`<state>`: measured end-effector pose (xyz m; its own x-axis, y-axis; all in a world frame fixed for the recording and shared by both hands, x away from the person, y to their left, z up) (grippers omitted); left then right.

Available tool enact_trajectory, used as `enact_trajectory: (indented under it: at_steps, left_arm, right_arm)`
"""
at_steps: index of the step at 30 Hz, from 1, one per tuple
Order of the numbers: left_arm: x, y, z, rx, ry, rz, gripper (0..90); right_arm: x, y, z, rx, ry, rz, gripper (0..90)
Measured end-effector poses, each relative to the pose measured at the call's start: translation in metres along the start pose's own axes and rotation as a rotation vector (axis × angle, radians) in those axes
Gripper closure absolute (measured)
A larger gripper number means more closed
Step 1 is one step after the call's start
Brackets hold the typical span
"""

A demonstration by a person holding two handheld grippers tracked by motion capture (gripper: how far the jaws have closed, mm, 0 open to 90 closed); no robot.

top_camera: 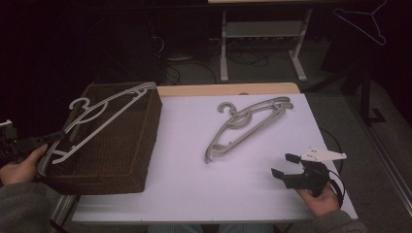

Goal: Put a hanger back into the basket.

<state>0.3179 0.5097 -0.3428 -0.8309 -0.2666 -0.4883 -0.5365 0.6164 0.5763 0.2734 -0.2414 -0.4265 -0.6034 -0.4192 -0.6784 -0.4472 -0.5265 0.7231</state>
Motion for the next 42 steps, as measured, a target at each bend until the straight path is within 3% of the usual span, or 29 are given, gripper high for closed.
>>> enact_trajectory:
  at_steps: [5, 7, 10, 16, 17, 20, 21, 22, 25, 28, 30, 32, 33, 35, 42]
  left_arm:
    - [0.000, 0.005, 0.003, -0.008, 0.008, -0.025, 82.8]
    - [0.001, 0.007, 0.004, -0.042, 0.006, -0.025, 82.8]
    - [0.000, -0.003, 0.003, -0.122, -0.027, 0.035, 82.7]
    - [-0.003, -0.012, 0.000, -0.171, -0.040, 0.055, 82.7]
    - [-0.006, -0.017, -0.002, -0.213, -0.067, 0.085, 82.7]
    - [-0.007, -0.022, -0.005, -0.249, -0.087, 0.101, 82.2]
    - [-0.009, -0.032, -0.008, -0.286, -0.120, 0.154, 82.1]
    - [-0.010, -0.036, -0.010, -0.304, -0.121, 0.165, 81.9]
    - [-0.012, -0.039, -0.011, -0.318, -0.126, 0.184, 81.2]
    - [-0.012, -0.039, -0.010, -0.339, -0.126, 0.208, 78.1]
    - [-0.011, -0.043, -0.010, -0.398, -0.150, 0.249, 71.3]
    - [-0.011, -0.042, -0.011, -0.385, -0.150, 0.241, 69.8]
    - [-0.012, -0.037, -0.013, -0.349, -0.147, 0.184, 68.0]
    - [-0.012, -0.035, -0.014, -0.341, -0.154, 0.180, 66.1]
    - [-0.011, -0.033, -0.030, -0.230, -0.215, 0.159, 64.7]
  right_arm:
    - [0.000, 0.001, 0.000, -0.003, -0.001, -0.003, 19.6]
    - [0.001, 0.001, -0.001, -0.004, 0.001, -0.002, 19.6]
    - [0.000, 0.000, 0.000, -0.007, 0.001, 0.000, 19.6]
    - [0.000, -0.001, 0.001, -0.007, 0.002, 0.001, 19.6]
    - [0.000, -0.001, 0.000, -0.010, -0.001, 0.004, 19.6]
    - [0.000, -0.001, 0.000, -0.014, -0.003, 0.004, 19.6]
    - [0.000, -0.001, 0.001, -0.010, 0.000, 0.002, 19.6]
    - [0.000, -0.001, 0.001, -0.010, 0.000, 0.002, 19.6]
    - [0.000, -0.001, 0.001, -0.014, 0.001, 0.004, 19.6]
    - [0.000, -0.001, 0.001, -0.014, 0.003, 0.004, 19.6]
    - [0.000, -0.001, 0.001, -0.016, 0.003, 0.004, 19.6]
    - [0.000, -0.001, 0.001, -0.017, 0.004, 0.003, 19.6]
    - [0.000, -0.001, 0.001, -0.017, 0.005, 0.001, 19.6]
    - [0.000, -0.001, 0.001, -0.018, 0.003, 0.000, 19.6]
    - [-0.002, -0.001, 0.001, -0.017, 0.003, -0.001, 19.3]
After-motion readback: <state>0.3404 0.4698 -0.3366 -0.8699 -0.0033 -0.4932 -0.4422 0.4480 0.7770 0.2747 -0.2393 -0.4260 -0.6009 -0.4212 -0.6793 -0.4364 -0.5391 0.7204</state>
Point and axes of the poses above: each handheld gripper's, and its own axes: y roughly backward along the jaws, x roughly out of its underside, z roughly to its left, the point moved 2 cm from there along -y, roughly forward along the jaws, and after that the axes turned 15 degrees about z, right-handed, at the moved point
